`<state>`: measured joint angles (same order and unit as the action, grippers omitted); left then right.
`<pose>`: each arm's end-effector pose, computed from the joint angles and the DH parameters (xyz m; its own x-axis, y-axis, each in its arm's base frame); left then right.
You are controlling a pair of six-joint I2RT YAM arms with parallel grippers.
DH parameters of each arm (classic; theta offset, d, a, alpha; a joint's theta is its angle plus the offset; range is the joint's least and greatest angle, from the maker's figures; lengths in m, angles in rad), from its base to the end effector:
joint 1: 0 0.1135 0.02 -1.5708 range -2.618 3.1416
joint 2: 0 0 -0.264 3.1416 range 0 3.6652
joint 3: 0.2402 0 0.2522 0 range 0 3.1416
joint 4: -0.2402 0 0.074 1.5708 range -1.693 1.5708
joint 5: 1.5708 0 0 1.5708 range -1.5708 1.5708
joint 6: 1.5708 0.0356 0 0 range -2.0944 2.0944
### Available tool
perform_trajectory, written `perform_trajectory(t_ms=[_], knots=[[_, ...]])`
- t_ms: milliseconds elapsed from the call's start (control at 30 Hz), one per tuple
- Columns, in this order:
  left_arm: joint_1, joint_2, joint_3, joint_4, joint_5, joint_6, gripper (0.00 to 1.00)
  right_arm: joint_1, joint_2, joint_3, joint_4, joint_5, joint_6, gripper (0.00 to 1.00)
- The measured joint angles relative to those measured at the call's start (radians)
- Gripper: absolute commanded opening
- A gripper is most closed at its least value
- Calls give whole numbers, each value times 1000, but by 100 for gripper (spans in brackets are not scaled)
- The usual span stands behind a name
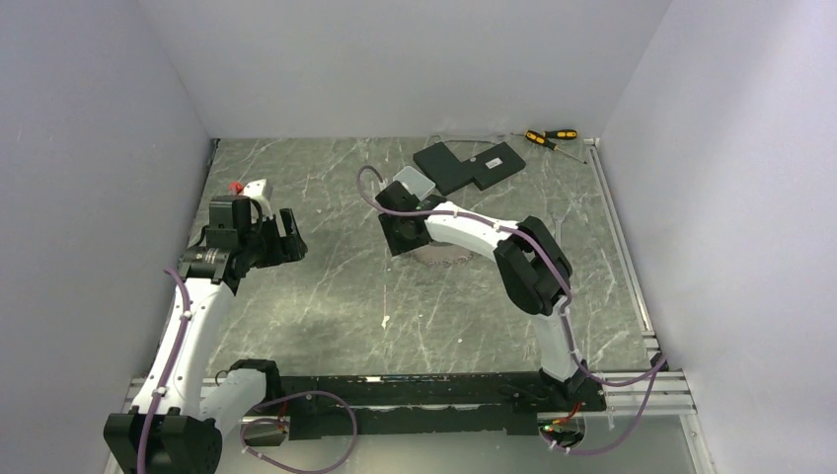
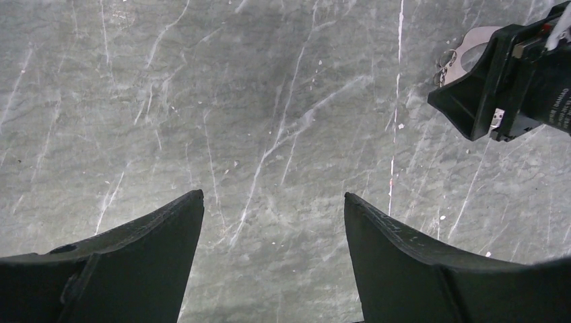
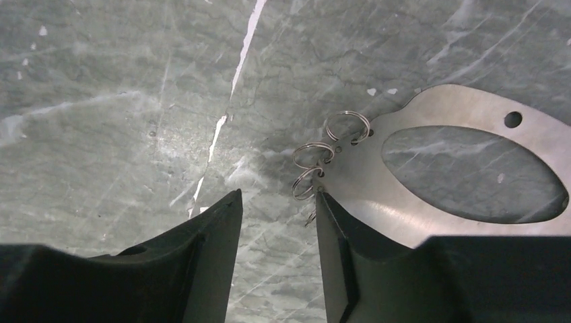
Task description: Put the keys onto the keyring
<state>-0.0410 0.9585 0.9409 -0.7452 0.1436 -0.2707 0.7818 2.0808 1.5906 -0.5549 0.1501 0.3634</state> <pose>0.1928 -0.0130 0.3097 -0.7037 -0.2360 -0.6701 -0.0459 0.9564 -0.2886 0.3217 0.3119 0.1871 -0.8024 -0.3014 -0.5150 -0.3832 0.9219 0.0575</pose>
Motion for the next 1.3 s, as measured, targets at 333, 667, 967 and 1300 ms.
perform_trajectory(t_ms=[333, 667, 967, 1300], knots=[[0, -2, 0, 0, 0, 0, 80, 20, 63, 34, -41, 64, -2, 35], [0, -7, 0, 0, 0, 0, 80, 25, 83, 46, -51, 114, -15, 27], [0, -7, 0, 0, 0, 0, 80, 27, 85, 53, -60, 135, -30, 12], [0, -7, 0, 0, 1, 1, 73, 32, 60, 15, -35, 122, -104, 0]])
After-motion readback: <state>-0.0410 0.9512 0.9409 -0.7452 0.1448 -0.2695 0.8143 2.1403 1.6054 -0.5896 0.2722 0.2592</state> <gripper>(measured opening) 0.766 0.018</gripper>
